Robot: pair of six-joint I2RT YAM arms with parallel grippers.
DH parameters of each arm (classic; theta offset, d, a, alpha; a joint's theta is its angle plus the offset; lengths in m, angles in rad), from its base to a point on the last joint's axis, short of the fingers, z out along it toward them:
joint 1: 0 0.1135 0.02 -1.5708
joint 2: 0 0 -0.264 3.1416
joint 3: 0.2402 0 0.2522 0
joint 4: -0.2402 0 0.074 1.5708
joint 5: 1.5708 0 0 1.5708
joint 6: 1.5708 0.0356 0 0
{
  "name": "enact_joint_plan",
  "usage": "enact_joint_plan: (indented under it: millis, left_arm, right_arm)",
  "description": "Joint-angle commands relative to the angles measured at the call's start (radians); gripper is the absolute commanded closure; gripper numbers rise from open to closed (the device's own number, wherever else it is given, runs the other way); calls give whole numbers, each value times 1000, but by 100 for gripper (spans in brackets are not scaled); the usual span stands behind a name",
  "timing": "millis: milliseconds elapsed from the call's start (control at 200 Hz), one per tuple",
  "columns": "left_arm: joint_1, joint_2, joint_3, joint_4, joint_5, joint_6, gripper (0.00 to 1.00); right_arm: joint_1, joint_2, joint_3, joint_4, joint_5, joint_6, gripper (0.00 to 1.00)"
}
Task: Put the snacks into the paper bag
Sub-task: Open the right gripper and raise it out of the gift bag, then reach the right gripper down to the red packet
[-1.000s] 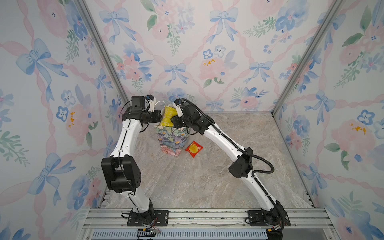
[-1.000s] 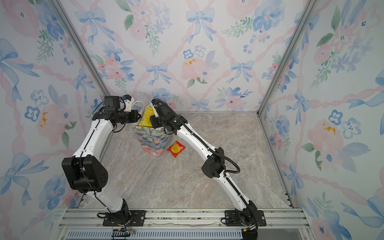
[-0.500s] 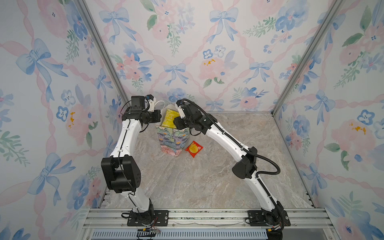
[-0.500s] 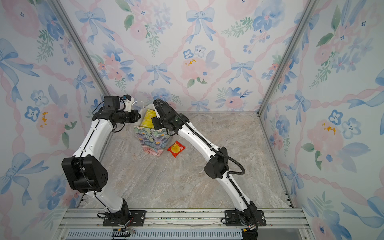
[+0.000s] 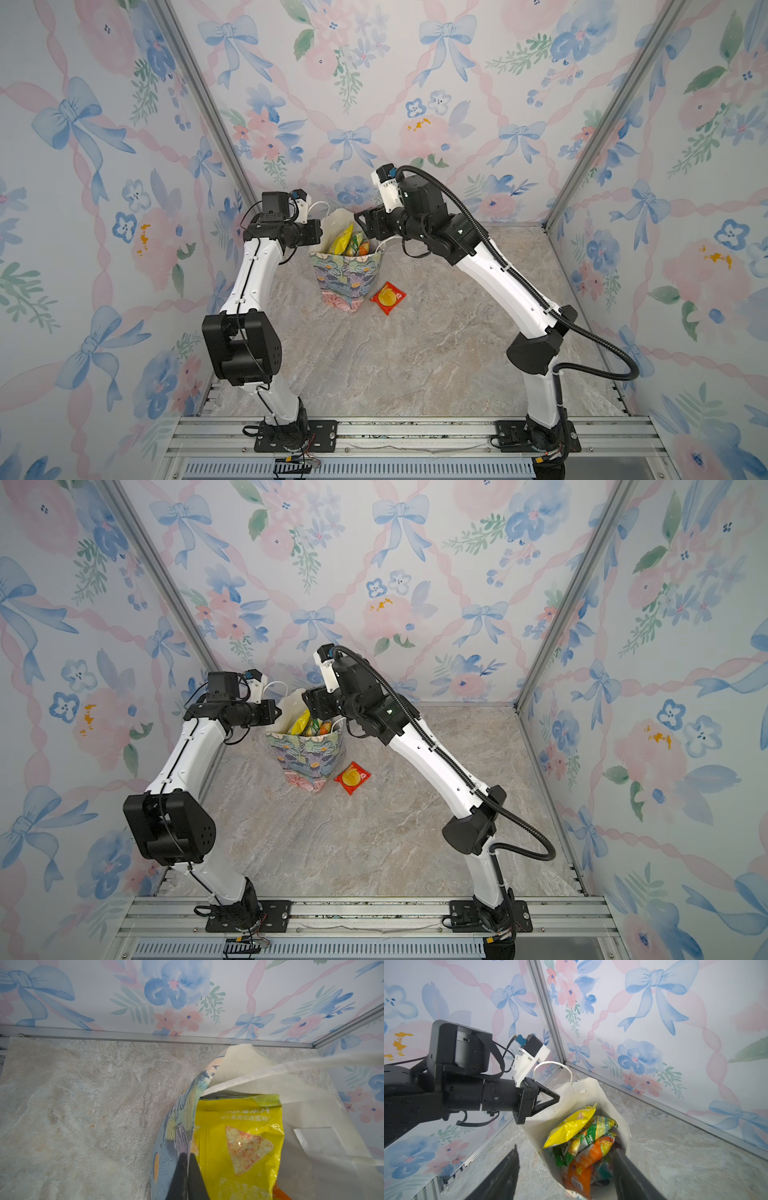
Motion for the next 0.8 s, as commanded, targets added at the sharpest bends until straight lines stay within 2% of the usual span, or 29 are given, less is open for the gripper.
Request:
enact_joint_plan:
  millis: [0,170,380,455,615,795]
  left_arm:
    - [8,19,-9,-30,8,-6,100]
    - [10,16,-10,-30,3,-5,100]
    - [11,10,-8,-30,9,-7,100]
    - [11,11,-9,-30,10,-7,100]
    - [11,7,-7,-30,20,-10,100]
    - [8,4,-7,-30,20,-9,100]
  right_arm:
    - [-10,-125,-236,74,7,43,26]
    - [-44,-384,-702,211,36,153,24]
    - [-77,-533,-1083,266,48,293,23]
    - [-89,-532,-1158,279,37,323,24]
    - [-140,-457,-1236,348,-59,365,26]
    - [-211,-302,-1187,371,-146,311,27]
